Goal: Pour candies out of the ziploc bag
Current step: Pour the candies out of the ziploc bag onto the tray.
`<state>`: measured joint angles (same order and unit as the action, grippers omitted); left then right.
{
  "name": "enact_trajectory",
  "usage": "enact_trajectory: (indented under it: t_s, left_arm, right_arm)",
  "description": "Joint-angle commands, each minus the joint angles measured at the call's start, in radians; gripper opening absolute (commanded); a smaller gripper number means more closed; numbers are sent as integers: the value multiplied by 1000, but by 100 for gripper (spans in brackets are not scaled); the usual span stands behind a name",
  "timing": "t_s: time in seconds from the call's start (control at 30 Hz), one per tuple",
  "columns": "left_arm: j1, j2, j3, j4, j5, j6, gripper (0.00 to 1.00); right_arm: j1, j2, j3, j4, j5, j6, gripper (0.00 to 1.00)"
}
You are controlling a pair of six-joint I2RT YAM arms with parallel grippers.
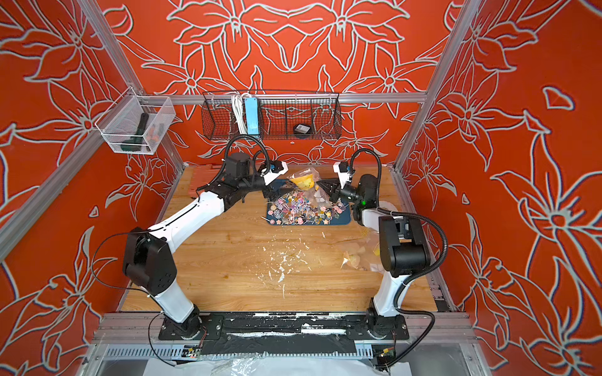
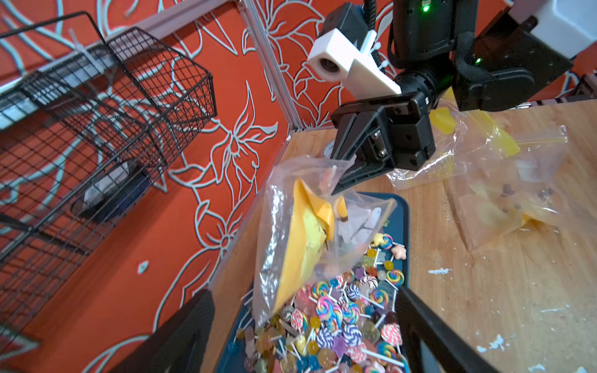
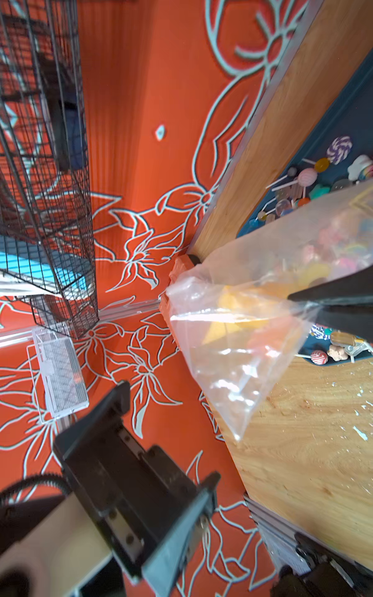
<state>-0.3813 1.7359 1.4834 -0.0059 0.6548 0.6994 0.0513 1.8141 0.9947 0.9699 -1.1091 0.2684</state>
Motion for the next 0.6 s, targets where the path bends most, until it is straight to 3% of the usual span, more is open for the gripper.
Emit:
enact_trajectory:
  t_s: [0.0,0.2,0.4,0.57]
  left_arm:
    - [14,56,79,-31,132,81,91]
    - [13,193,257,-172,163,117,91]
    - [10,243,308,-188,170,117,89]
    - [6,273,337,-197,137,108,74]
  right_arm:
    - [-5,15,38,42,-58,-8,0]
    - [-5,17,51,36,-69,-10,0]
    - [-5,38,69,36,-74,-10,0]
    - [-4,52,87,59,-81,14,0]
